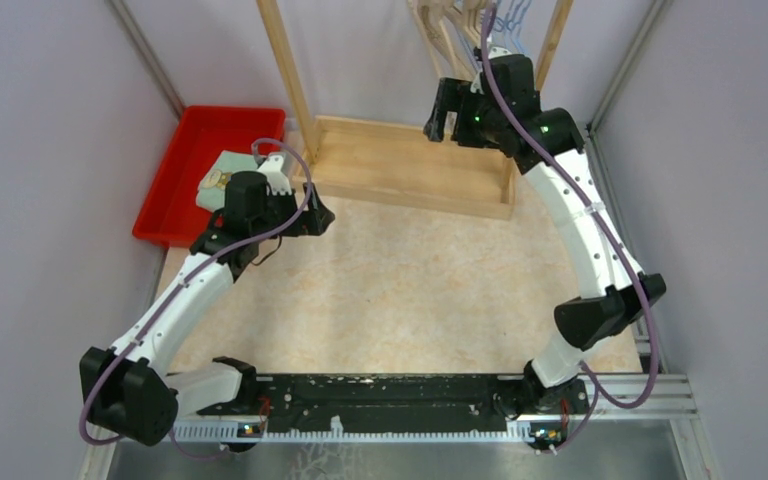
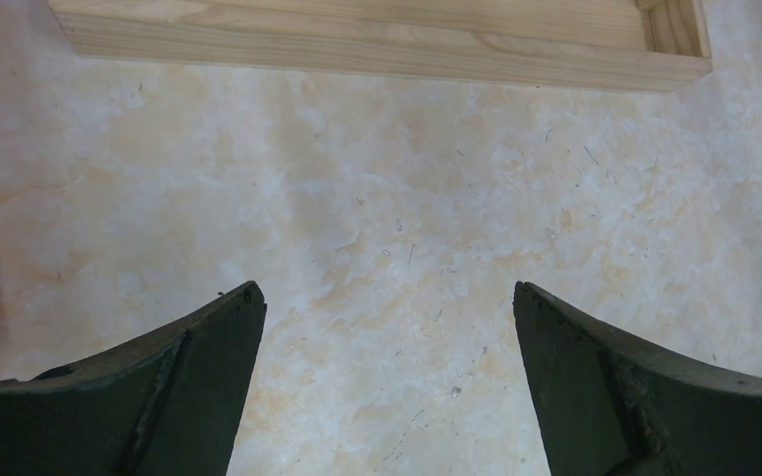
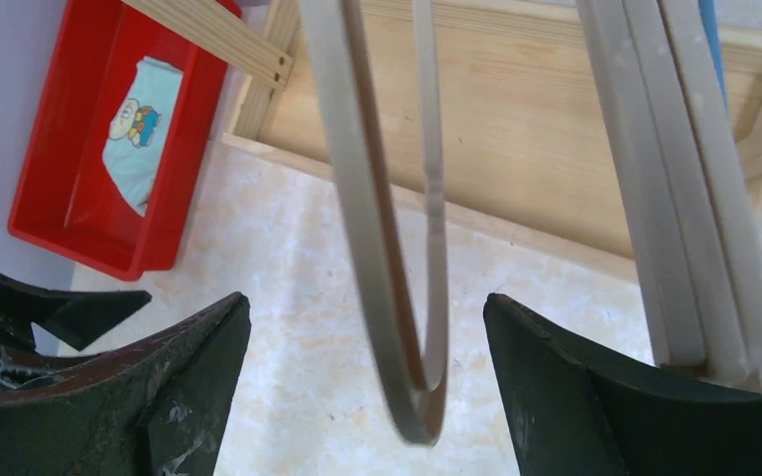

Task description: Organize the hangers

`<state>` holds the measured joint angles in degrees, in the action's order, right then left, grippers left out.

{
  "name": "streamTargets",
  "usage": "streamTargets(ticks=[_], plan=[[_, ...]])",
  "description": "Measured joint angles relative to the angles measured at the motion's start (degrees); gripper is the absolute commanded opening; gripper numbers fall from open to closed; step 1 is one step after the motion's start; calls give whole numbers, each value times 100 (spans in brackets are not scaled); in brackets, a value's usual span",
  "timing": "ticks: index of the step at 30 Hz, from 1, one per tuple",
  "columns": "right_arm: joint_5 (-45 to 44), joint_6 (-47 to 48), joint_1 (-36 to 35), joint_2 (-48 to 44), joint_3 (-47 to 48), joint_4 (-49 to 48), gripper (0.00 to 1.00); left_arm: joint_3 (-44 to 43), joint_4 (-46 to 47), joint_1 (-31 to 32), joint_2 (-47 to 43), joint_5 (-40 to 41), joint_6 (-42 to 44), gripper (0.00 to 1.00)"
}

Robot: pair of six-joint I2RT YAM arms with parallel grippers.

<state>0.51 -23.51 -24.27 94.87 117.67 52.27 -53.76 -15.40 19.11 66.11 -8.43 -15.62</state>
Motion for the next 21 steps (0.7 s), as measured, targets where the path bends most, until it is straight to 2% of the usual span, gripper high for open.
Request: streamTargets(ticks=[10, 14, 21], plan=[[-833, 273, -210, -951, -970, 81, 88, 129, -2, 0, 0, -4, 0, 100], [-1178, 334, -411, -1222, -1386, 37, 92, 131, -2, 0, 22, -15, 4, 100], [-1445, 210, -1202, -2352, -3193, -247, 96, 234, 0, 0, 92, -28, 70, 100]])
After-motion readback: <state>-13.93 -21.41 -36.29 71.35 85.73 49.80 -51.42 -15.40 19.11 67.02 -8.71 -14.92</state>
